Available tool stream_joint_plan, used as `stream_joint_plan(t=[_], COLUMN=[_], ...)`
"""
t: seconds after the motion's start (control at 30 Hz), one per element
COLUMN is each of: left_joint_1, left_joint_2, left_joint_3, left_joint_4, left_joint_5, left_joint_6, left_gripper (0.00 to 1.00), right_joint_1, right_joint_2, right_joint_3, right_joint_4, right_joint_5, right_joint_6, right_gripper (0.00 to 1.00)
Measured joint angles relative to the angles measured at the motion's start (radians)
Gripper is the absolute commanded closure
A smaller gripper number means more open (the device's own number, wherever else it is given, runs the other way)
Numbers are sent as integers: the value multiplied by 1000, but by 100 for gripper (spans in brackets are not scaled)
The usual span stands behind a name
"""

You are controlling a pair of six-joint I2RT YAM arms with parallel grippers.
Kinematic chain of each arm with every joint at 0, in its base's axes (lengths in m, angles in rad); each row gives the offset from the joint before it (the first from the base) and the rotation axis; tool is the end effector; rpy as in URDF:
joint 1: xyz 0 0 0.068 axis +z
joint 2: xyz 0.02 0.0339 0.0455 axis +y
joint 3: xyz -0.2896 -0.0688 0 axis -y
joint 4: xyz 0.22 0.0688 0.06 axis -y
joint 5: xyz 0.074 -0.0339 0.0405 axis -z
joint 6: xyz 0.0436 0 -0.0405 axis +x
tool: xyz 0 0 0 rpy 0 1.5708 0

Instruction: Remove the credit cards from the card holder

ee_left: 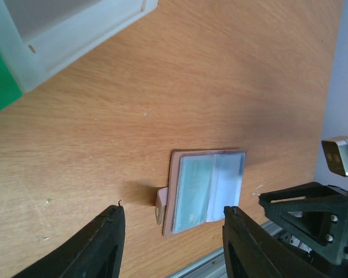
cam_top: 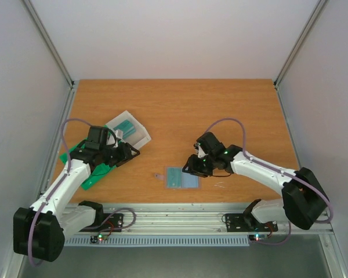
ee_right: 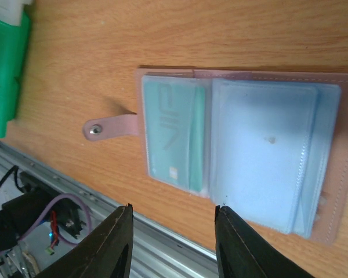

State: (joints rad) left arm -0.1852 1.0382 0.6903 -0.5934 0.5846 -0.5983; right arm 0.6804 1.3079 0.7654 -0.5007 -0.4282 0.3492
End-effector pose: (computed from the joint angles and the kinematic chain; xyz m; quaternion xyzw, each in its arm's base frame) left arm 0.1579 -0.0541 0.2552 -0.0994 0.9095 -0.3664 0.1694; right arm 0.1607 0.1533 0.2327 -0.2102 0.9213 0.3040 0.1208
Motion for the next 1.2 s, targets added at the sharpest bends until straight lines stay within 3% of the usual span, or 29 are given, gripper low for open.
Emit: stream_joint_plan(t=[0.33,0.67,1.2], left_joint_1=[-116,-243,-311], left_joint_2=[3,73,214], left_joint_3=[-59,-99,-193], left_joint_4=[91,230,513], left_joint_5=[-16,-23,-26], left_joint_6=[-79,-154,-312], left_gripper=[52,53,56], right_joint_1=[61,63,79], right_joint_2=[172,260,274], right_joint_3=[0,3,46], right_joint_4=[93,124,138], right_joint_5=[40,59,59], right_joint_6=[16,16,16], right_gripper=[63,72,67])
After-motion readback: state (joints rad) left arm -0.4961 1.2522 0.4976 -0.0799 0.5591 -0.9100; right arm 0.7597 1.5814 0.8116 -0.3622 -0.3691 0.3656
